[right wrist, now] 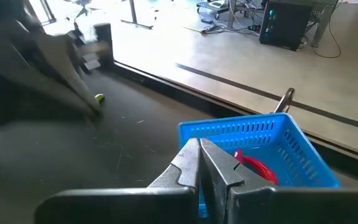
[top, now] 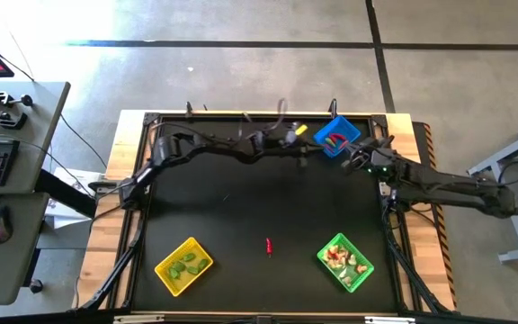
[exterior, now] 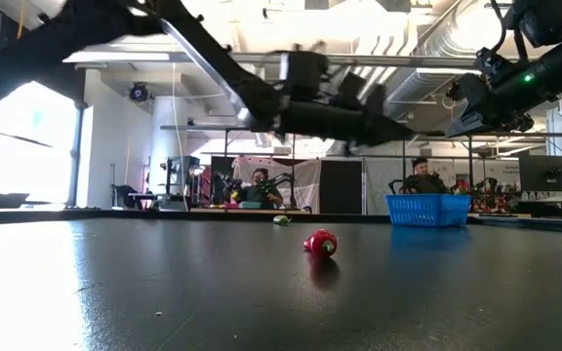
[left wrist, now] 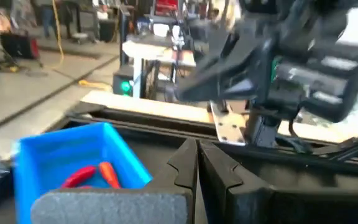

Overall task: Sort produce into baskets
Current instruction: Put the chili pepper into the blue bin

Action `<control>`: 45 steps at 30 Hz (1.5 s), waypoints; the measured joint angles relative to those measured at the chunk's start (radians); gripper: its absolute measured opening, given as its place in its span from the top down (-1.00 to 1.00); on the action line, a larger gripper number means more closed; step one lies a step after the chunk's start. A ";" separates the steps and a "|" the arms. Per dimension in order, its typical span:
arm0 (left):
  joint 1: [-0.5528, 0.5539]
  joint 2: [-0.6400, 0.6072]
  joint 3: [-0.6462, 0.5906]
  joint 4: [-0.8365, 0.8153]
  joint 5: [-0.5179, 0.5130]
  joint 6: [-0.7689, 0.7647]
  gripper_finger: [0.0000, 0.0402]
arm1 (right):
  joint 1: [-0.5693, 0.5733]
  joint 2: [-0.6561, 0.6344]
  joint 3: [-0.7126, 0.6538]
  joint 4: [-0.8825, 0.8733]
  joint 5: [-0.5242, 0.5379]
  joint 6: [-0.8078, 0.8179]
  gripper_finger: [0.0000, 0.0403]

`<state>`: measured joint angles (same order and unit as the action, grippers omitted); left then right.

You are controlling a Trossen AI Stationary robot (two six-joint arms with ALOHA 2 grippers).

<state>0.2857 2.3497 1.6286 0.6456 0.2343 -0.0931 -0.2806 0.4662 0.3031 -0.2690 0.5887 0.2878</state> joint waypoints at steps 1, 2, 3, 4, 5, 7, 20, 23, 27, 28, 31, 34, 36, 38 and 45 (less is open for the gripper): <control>0.001 -0.032 -0.056 0.037 -0.005 0.000 1.00 | 0.000 0.014 0.000 0.011 -0.001 0.000 1.00; 0.002 -0.061 -0.105 0.081 -0.014 0.003 1.00 | 0.000 0.030 0.000 0.027 -0.006 0.000 1.00; 0.002 -0.094 -0.158 0.118 -0.018 0.009 1.00 | 0.000 0.046 0.000 0.046 -0.013 -0.002 1.00; 0.001 -0.125 -0.210 0.143 -0.019 0.018 1.00 | 0.000 0.068 0.000 0.071 -0.025 -0.009 1.00; 0.001 -0.157 -0.259 0.174 -0.020 0.028 1.00 | 0.000 0.091 0.000 0.102 -0.042 -0.018 1.00; 0.000 -0.218 -0.353 0.203 -0.020 0.050 1.00 | 0.002 0.143 0.000 0.177 -0.074 -0.034 1.00; -0.001 -0.461 -0.930 0.650 -0.110 0.090 1.00 | 0.046 0.571 0.000 0.765 -0.149 -0.139 1.00; -0.001 -0.468 -1.035 0.765 -0.118 0.099 1.00 | 0.049 0.668 0.000 0.873 -0.157 -0.108 1.00; 0.002 -0.470 -1.151 0.894 -0.142 0.077 1.00 | 0.053 0.791 0.003 0.993 -0.163 -0.102 1.00; 0.002 -0.470 -1.175 0.913 -0.157 0.076 1.00 | 0.054 0.819 0.009 1.009 -0.164 -0.091 1.00; 0.002 -0.469 -1.225 0.923 -0.192 0.099 1.00 | 0.055 0.906 0.046 1.014 -0.167 -0.063 1.00; 0.002 -0.469 -1.250 0.924 -0.235 0.099 1.00 | 0.055 1.006 0.108 1.014 -0.168 -0.052 0.95; 0.002 -0.469 -1.259 0.924 -0.240 0.102 1.00 | 0.059 1.075 0.164 1.014 -0.171 -0.060 0.86; 0.001 -0.469 -1.263 0.924 -0.240 0.114 1.00 | 0.066 1.148 0.229 1.013 -0.174 -0.082 0.73; 0.001 -0.469 -1.289 0.924 -0.239 0.124 1.00 | 0.072 1.364 0.436 1.007 -0.174 -0.113 0.18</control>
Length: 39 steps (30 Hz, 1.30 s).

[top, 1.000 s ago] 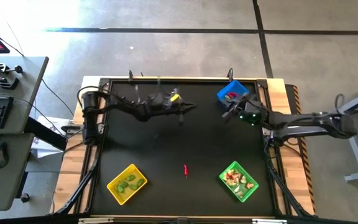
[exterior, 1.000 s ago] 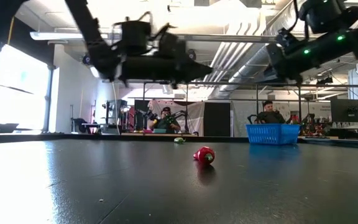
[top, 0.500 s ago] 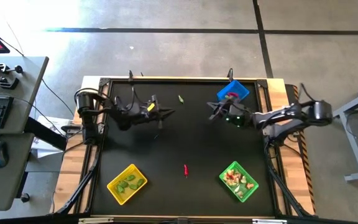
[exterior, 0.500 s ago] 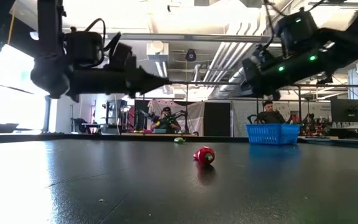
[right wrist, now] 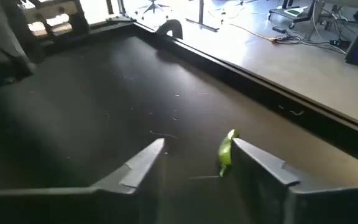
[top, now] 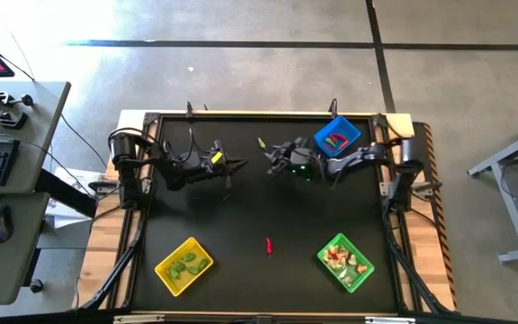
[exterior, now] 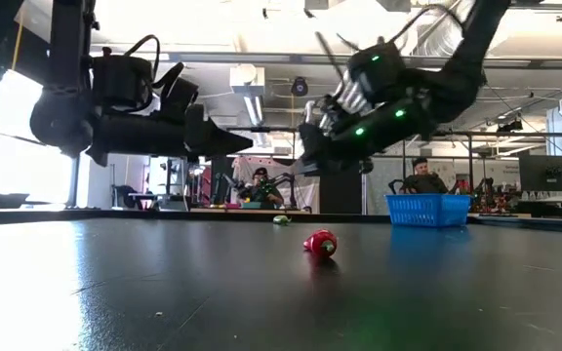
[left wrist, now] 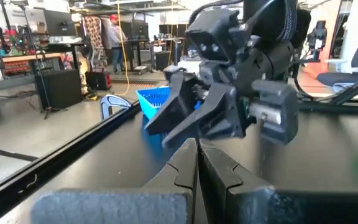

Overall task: Sort produce into baskets
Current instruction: Put the chili pepper into the blue bin

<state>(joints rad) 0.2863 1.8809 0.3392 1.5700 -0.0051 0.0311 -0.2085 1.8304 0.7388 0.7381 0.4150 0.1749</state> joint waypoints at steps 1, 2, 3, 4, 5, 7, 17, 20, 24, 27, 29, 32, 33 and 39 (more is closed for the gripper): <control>0.000 0.000 -0.005 0.000 0.000 0.001 1.00 | -0.001 0.026 0.021 -0.001 0.004 0.000 0.12; 0.000 0.000 -0.010 0.000 0.000 0.008 1.00 | -0.003 0.050 0.041 -0.001 0.015 0.000 0.07; 0.000 0.000 -0.015 0.000 0.000 0.014 1.00 | -0.005 0.073 0.057 -0.005 0.027 0.000 0.02; 0.000 0.000 -0.019 0.000 0.000 0.015 1.00 | -0.009 0.096 0.074 -0.010 0.034 0.000 -0.01; 0.000 0.000 -0.022 0.000 0.000 0.015 1.00 | -0.013 0.118 0.091 -0.012 0.037 0.000 -0.04; 0.000 0.000 -0.025 0.000 0.000 0.016 1.00 | -0.021 0.157 0.121 -0.019 0.037 0.000 -0.07; 0.000 0.000 -0.024 0.000 0.000 0.015 1.00 | -0.047 0.286 0.285 -0.182 0.050 0.005 -0.03; 0.000 0.000 -0.024 0.000 0.000 0.015 1.00 | -0.054 0.294 0.320 -0.243 0.055 0.011 0.02; 0.000 0.000 -0.024 0.000 0.000 0.015 1.00 | -0.062 0.294 0.335 -0.286 0.060 0.060 0.14; 0.000 0.000 -0.024 0.000 0.000 0.014 1.00 | -0.072 0.294 0.334 -0.314 0.059 0.099 0.33; 0.000 0.000 -0.024 0.000 0.000 0.009 1.00 | -0.080 0.294 0.333 -0.350 0.058 0.120 0.48; 0.000 0.000 -0.024 0.000 0.000 0.008 1.00 | -0.085 0.292 0.334 -0.375 0.042 0.132 0.75; 0.000 0.000 -0.024 0.000 0.000 0.008 1.00 | -0.086 0.292 0.334 -0.377 0.040 0.131 0.84; 0.000 0.000 -0.024 0.000 0.000 0.007 1.00 | -0.072 0.277 0.333 -0.378 0.039 0.086 0.96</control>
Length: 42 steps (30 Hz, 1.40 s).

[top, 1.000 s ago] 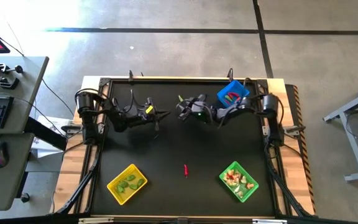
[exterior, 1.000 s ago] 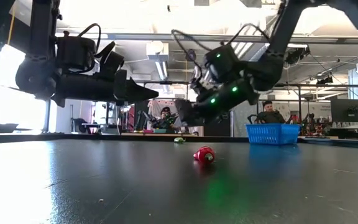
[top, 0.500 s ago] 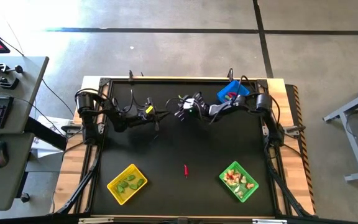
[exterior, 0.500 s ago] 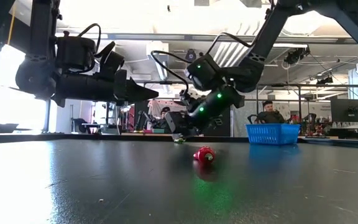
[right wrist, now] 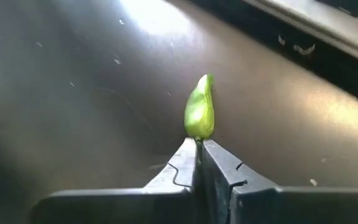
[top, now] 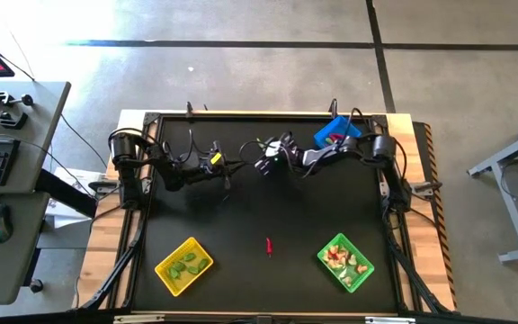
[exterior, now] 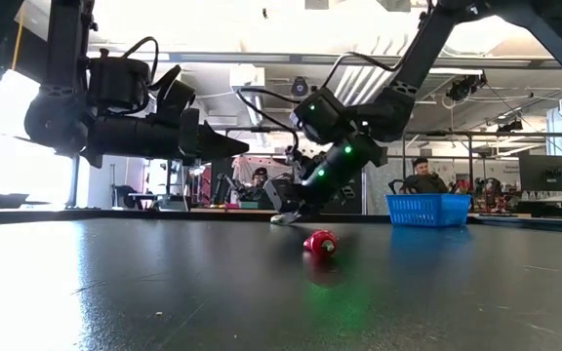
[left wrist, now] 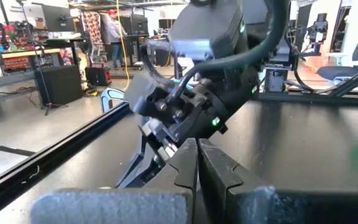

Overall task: Sort produce into baskets
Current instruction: Put the chili pepper into the blue bin

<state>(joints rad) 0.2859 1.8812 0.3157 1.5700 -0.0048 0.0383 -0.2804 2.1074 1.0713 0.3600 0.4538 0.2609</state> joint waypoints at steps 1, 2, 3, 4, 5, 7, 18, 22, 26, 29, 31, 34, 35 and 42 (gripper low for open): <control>0.000 0.000 0.000 0.000 0.000 0.000 1.00 | 0.002 -0.007 -0.001 -0.001 0.000 -0.005 0.97; 0.000 0.000 0.000 -0.001 0.000 0.000 1.00 | 0.005 -0.018 -0.002 -0.003 -0.001 -0.008 0.98; 0.000 0.000 0.000 -0.002 0.000 0.000 1.00 | 0.006 -0.029 -0.007 -0.003 -0.001 -0.009 0.99; 0.000 0.001 0.000 -0.005 0.000 0.000 1.00 | 0.006 -0.044 -0.010 -0.006 -0.001 -0.010 0.99; 0.000 0.001 0.000 -0.010 0.000 0.000 1.00 | 0.007 -0.060 -0.017 -0.006 -0.002 -0.009 0.99; 0.000 0.002 0.000 -0.021 0.000 -0.002 1.00 | 0.008 -0.102 -0.038 -0.009 -0.002 -0.011 0.99; 0.000 0.002 0.000 -0.016 -0.002 -0.028 1.00 | -0.011 -0.509 -0.329 -0.157 0.235 0.131 1.00; -0.002 0.002 0.000 -0.007 -0.002 -0.029 1.00 | -0.049 -0.688 -0.456 -0.347 0.278 0.312 1.00; -0.002 0.002 0.000 -0.001 -0.002 -0.028 1.00 | -0.084 -0.798 -0.529 -0.451 0.273 0.425 1.00; -0.002 0.002 0.000 0.000 -0.003 -0.028 1.00 | -0.122 -0.822 -0.551 -0.466 0.236 0.440 1.00; -0.003 0.002 0.000 0.000 -0.003 -0.028 1.00 | -0.155 -0.819 -0.551 -0.465 0.189 0.440 1.00; -0.007 0.002 0.000 0.000 -0.003 -0.027 1.00 | -0.207 -0.802 -0.551 -0.460 0.148 0.440 1.00; -0.007 0.002 0.000 0.000 -0.003 -0.027 1.00 | -0.224 -0.795 -0.551 -0.459 0.146 0.440 1.00; -0.006 0.002 0.000 -0.001 -0.003 -0.027 1.00 | -0.306 -0.772 -0.551 -0.458 0.115 0.440 1.00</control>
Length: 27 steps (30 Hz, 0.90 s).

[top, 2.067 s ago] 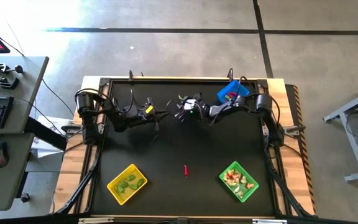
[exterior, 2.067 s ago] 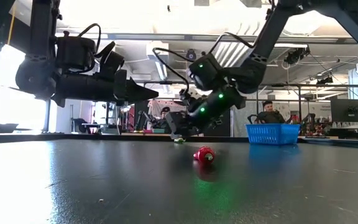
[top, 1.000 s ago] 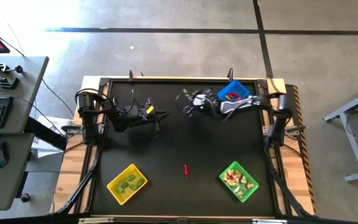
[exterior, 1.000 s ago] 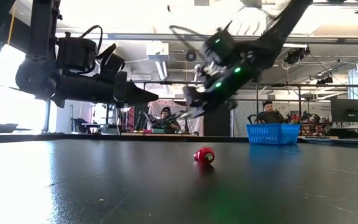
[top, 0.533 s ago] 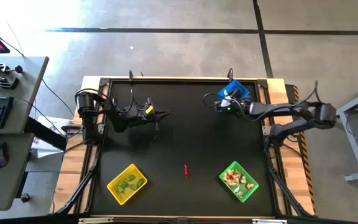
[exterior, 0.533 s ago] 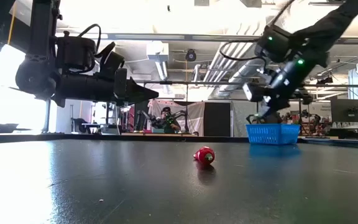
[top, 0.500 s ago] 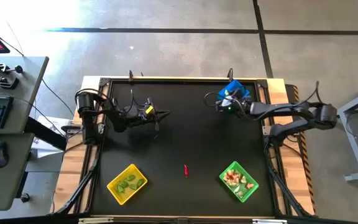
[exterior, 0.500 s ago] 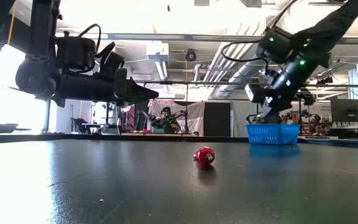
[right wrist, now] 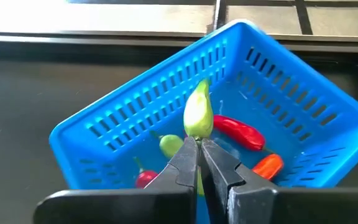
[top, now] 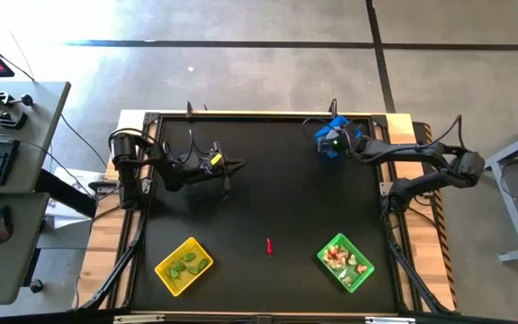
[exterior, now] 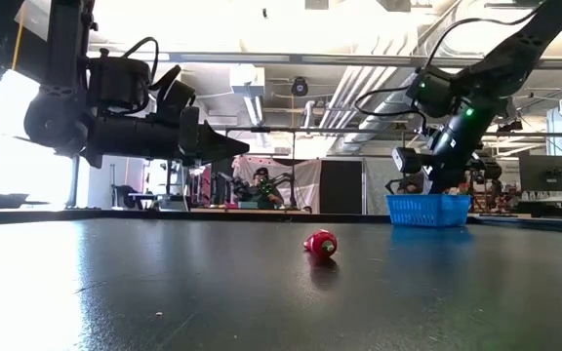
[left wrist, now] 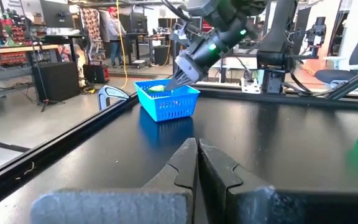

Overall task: Sort produce into baskets
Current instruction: Put the chili pepper into the blue bin

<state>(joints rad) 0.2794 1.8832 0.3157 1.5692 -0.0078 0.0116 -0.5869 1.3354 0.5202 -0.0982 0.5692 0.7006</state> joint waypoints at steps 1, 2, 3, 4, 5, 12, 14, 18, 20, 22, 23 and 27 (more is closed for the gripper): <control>0.000 0.000 0.000 0.000 0.000 0.000 1.00 | -0.008 0.000 0.000 0.000 -0.003 0.000 1.00; 0.000 0.000 0.000 0.000 0.000 0.000 1.00 | -0.015 0.000 0.000 0.002 -0.004 0.000 1.00; 0.000 0.000 0.000 0.000 0.000 0.000 1.00 | -0.021 0.000 0.000 0.002 -0.005 0.000 1.00; 0.000 0.000 0.000 0.000 0.000 0.000 1.00 | -0.026 0.000 0.000 0.001 -0.005 0.000 0.99; 0.000 0.000 0.000 0.000 0.000 0.000 1.00 | -0.030 0.000 0.000 0.001 -0.006 -0.001 0.98; -0.001 0.000 0.000 0.000 0.000 0.018 1.00 | -0.037 0.000 0.000 0.004 -0.020 -0.044 0.70; -0.001 0.000 0.000 0.000 0.000 0.019 1.00 | -0.037 0.000 0.001 0.006 -0.020 -0.045 0.60; -0.009 0.000 0.000 -0.002 0.002 0.021 1.00 | -0.007 -0.001 0.024 0.006 -0.002 -0.055 0.44; -0.023 0.000 0.000 -0.014 0.020 0.039 1.00 | 0.026 -0.002 0.040 0.006 0.001 -0.094 0.43; -0.040 -0.001 0.000 -0.038 0.029 0.057 1.00 | 0.072 -0.002 0.057 0.008 0.007 -0.134 0.48; -0.049 -0.001 0.000 -0.052 0.030 0.068 1.00 | 0.101 -0.002 0.063 0.009 0.014 -0.141 0.54; -0.073 -0.001 0.006 -0.126 0.032 0.087 1.00 | 0.235 -0.002 0.067 0.007 0.028 -0.127 0.88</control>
<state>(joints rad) 0.2069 1.8824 0.3221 1.4428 0.0242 0.0982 -0.3521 1.3338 0.5877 -0.0912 0.5977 0.5739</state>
